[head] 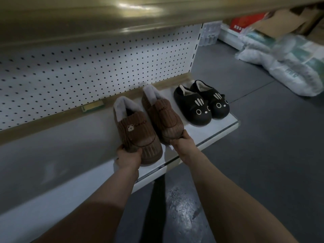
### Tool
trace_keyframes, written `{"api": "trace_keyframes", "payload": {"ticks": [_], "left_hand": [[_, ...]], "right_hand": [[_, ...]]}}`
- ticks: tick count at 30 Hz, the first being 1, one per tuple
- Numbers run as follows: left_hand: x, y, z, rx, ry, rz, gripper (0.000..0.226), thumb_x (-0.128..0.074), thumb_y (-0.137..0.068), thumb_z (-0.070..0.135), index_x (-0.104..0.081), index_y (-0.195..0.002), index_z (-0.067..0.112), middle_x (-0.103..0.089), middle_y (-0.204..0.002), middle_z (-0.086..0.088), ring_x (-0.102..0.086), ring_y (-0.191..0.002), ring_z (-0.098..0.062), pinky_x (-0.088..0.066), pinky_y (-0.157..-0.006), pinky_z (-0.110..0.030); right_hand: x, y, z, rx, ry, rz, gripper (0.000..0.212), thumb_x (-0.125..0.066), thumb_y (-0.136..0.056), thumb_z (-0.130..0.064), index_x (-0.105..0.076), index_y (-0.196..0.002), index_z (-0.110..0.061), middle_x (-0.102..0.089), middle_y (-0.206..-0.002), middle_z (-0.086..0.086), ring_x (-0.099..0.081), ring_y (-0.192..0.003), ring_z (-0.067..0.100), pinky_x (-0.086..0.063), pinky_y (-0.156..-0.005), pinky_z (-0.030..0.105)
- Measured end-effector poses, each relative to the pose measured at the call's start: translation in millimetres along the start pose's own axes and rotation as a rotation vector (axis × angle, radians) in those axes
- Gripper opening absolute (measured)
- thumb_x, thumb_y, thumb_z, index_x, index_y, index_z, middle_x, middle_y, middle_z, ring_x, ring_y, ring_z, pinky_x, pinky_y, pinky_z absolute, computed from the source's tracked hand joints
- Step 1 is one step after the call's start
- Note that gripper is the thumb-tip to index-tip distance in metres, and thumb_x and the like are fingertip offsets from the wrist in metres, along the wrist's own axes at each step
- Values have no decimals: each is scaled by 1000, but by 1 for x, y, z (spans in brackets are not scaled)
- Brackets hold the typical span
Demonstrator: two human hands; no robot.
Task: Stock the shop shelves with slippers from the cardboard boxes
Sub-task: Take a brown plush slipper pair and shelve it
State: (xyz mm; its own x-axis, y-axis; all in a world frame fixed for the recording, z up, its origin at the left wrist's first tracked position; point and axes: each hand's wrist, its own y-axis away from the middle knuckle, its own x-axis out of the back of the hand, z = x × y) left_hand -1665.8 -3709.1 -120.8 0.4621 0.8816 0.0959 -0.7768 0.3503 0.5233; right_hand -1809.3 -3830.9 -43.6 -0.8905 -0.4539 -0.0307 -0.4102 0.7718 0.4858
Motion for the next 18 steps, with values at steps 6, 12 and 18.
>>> {"api": "trace_keyframes", "payload": {"ticks": [6,12,18], "left_hand": [[7,9,5,2,-62,-3,75,-75,-45,51,-61,-114,25,-71,-108,-8,-68,-93,-31,-54,-91,-53],[14,52,28,50,-80,22,68,-76,-77,15,-47,-137,1,-58,-124,-8,-50,-98,-18,-41,-90,-30],[19,118,65,197,-68,-18,87,-73,-67,31,-37,-144,11,-53,-130,-8,-56,-115,-34,-47,-102,-44]], "right_hand": [[-2,7,-1,20,9,69,80,-71,-79,9,-41,-147,-21,-57,-127,1,-56,-102,15,-49,-82,22],[12,37,-16,-31,42,147,70,-64,-92,-2,-32,-152,-19,-39,-150,14,-49,-120,23,-44,-99,33],[37,98,-47,-58,136,145,55,-60,-91,0,-49,-142,-20,-40,-148,13,-50,-126,26,-45,-90,29]]}}
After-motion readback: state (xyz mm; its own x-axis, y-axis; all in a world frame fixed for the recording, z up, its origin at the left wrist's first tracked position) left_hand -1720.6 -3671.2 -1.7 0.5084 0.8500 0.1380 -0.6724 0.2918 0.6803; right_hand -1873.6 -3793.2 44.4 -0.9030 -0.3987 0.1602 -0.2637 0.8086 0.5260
